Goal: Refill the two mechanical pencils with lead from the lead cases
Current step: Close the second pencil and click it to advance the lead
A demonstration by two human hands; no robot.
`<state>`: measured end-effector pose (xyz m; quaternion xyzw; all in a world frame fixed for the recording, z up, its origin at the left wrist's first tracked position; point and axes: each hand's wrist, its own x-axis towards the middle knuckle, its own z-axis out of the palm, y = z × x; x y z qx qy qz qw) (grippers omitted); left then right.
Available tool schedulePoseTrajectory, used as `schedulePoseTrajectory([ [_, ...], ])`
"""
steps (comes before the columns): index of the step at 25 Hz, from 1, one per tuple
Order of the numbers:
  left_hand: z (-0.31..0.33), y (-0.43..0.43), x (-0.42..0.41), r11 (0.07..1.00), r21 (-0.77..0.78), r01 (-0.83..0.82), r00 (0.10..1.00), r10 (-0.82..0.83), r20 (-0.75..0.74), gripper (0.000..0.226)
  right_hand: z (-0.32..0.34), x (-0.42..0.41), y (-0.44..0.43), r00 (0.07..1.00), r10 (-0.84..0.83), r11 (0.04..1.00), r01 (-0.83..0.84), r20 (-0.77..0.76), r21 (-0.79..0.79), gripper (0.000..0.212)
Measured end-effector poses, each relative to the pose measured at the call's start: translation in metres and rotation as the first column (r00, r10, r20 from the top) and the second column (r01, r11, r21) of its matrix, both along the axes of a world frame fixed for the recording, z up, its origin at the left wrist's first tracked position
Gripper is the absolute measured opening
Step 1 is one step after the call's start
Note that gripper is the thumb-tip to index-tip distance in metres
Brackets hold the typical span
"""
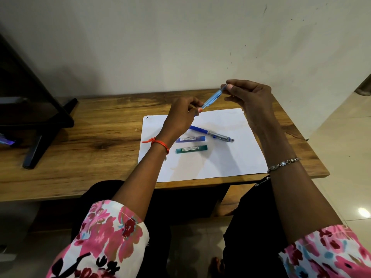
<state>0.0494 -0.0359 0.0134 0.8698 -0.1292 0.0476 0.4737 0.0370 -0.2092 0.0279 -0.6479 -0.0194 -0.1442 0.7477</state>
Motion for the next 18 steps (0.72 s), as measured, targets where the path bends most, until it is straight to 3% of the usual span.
schedulePoseTrajectory([
  [10, 0.0, 0.0, -0.003, 0.999, -0.054, 0.004, 0.999, -0.006, -0.041, 0.017, 0.0, 0.001, 0.003, 1.0, -0.005, 0.991, 0.009, 0.026, -0.132, 0.01],
  [12, 0.001, 0.0, -0.004, 0.997, -0.072, 0.008, 0.999, -0.012, -0.053, 0.017, 0.001, 0.001, 0.006, 1.0, 0.026, 0.998, -0.026, 0.008, -0.057, 0.014],
  [15, 0.004, -0.004, -0.007, 0.99, -0.137, 0.027, 0.997, -0.037, -0.073, 0.015, 0.002, 0.0, 0.016, 0.983, 0.165, 0.971, -0.147, -0.084, 0.187, 0.017],
  [18, 0.007, -0.011, -0.013, 0.97, -0.24, 0.043, 0.992, -0.07, -0.105, 0.019, 0.005, -0.001, 0.031, 0.952, 0.272, 0.918, -0.212, -0.143, 0.336, 0.039],
])
